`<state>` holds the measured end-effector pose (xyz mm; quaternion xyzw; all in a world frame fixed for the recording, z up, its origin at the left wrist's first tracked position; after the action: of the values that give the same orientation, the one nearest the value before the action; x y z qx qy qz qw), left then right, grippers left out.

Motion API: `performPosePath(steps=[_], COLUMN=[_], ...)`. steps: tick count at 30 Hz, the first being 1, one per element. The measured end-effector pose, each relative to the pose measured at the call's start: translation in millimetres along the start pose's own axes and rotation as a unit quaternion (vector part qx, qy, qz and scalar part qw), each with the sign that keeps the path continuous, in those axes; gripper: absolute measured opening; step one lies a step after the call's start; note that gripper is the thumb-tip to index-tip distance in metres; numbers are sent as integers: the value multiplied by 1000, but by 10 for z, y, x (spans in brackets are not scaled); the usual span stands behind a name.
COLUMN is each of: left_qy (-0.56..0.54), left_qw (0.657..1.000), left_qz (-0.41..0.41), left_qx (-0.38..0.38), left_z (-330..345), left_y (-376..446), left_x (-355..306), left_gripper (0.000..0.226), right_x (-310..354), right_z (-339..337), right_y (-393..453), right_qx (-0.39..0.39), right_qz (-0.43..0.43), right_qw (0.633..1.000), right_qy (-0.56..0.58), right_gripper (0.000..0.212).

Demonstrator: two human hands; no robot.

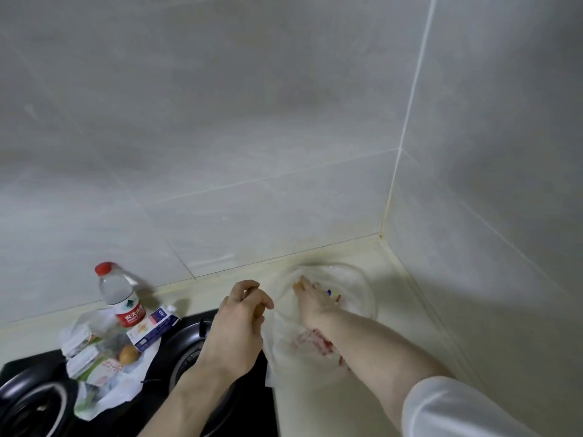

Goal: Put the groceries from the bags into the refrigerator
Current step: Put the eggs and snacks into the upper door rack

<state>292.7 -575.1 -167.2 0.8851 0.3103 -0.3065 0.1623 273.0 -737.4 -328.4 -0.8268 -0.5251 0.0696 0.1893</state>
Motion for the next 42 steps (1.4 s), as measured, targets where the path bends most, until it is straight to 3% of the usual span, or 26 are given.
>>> performPosePath(steps=[9,13,16,26,31,38,42], left_qy=[0,-3,1,-76,-113,-164,-179], left_qw=[1000,1000,1000,997,992,976,958], left_qz=[-3,-5,-11,10,40,101,164], left_qx=[-18,-14,-15,10,45,98,155], left_z=[-192,-201,-214,-221,-169,-240,-251], left_y=[-105,-118,-123,-315,-501,-689,-857], left_x=[-125,-172,-201,-562,-634,-678,-911], left_gripper=[52,53,54,47,48,54,48], right_x=[-15,7,-19,-283,-374,-181,-48], right_z=[239,381,428,-201,-494,-730,-681], right_y=[335,304,194,-865,-1615,-2752,-3400], right_qx=[27,46,41,-121,-180,-289,-306], right_qz=[15,1,-11,53,78,115,184], right_qw=[999,999,998,952,937,874,858], right_qy=[-29,-2,39,276,290,374,368], right_gripper=[65,43,40,35,35,48,31])
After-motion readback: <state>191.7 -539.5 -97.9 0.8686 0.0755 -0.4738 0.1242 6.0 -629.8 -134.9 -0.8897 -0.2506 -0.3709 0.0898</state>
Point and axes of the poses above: each hand's wrist, its own y-axis towards the middle knuckle, its own z-axis out of the palm, x = y × z, the point moved 10 cm from there along y, towards the middle knuckle, and after that the axes turned 11 degrees about -y, right-handed, at the moved point
